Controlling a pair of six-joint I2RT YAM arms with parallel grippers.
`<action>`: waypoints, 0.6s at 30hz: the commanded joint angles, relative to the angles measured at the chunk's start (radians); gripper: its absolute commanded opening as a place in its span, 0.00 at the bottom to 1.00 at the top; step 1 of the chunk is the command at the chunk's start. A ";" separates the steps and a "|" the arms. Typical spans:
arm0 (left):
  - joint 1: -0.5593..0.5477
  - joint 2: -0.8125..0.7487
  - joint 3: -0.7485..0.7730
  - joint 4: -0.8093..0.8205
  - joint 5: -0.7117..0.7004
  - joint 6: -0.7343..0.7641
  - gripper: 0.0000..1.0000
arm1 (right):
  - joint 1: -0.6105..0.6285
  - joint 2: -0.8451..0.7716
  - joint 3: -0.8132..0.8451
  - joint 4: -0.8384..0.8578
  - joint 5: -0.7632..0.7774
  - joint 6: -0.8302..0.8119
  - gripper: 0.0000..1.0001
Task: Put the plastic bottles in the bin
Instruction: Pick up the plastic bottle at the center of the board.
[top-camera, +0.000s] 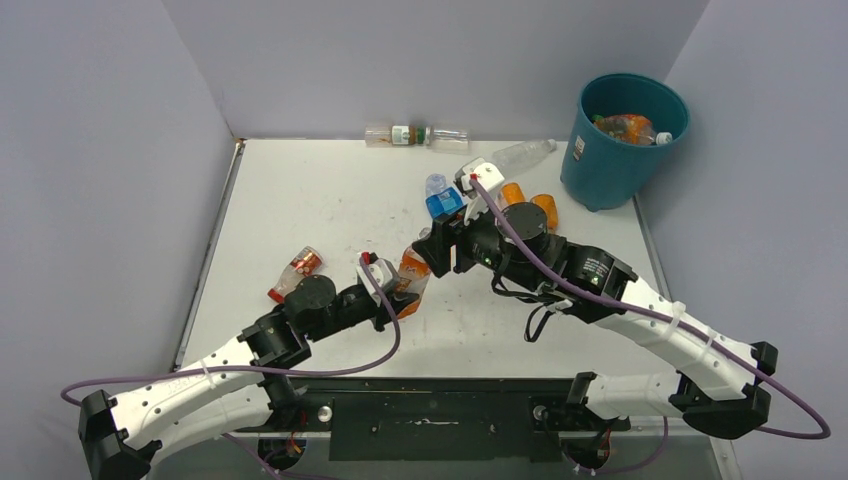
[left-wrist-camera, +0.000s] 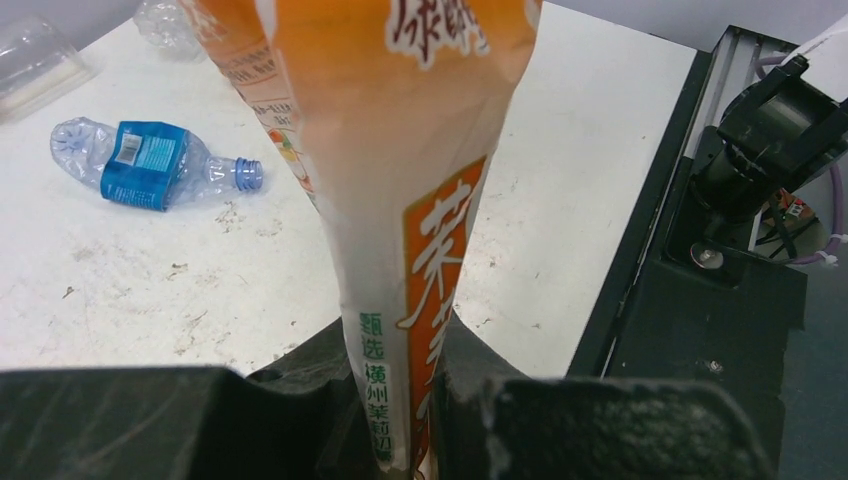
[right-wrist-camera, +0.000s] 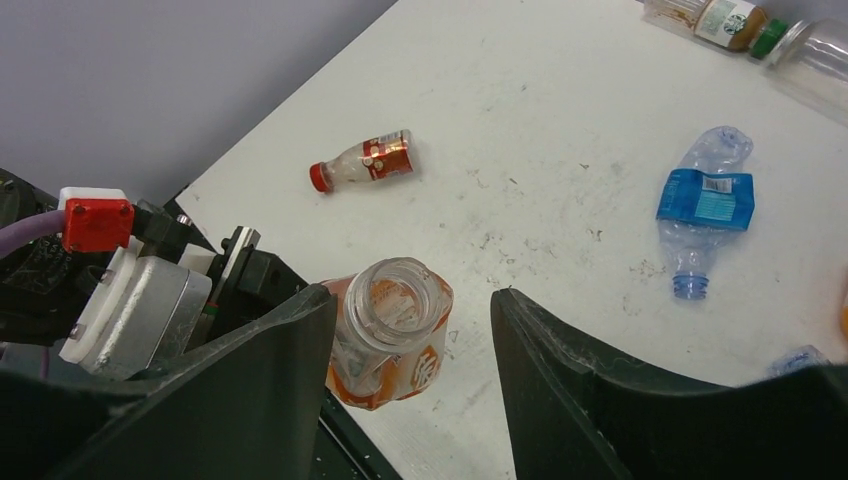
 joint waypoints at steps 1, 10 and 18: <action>-0.006 -0.017 0.030 0.051 -0.032 0.015 0.00 | 0.003 -0.034 -0.033 0.054 -0.009 0.032 0.57; -0.008 -0.038 0.009 0.093 -0.001 0.004 0.00 | -0.010 -0.112 -0.248 0.312 -0.043 0.150 0.37; -0.022 -0.038 0.009 0.095 -0.038 -0.006 0.23 | -0.022 -0.109 -0.282 0.375 -0.088 0.181 0.05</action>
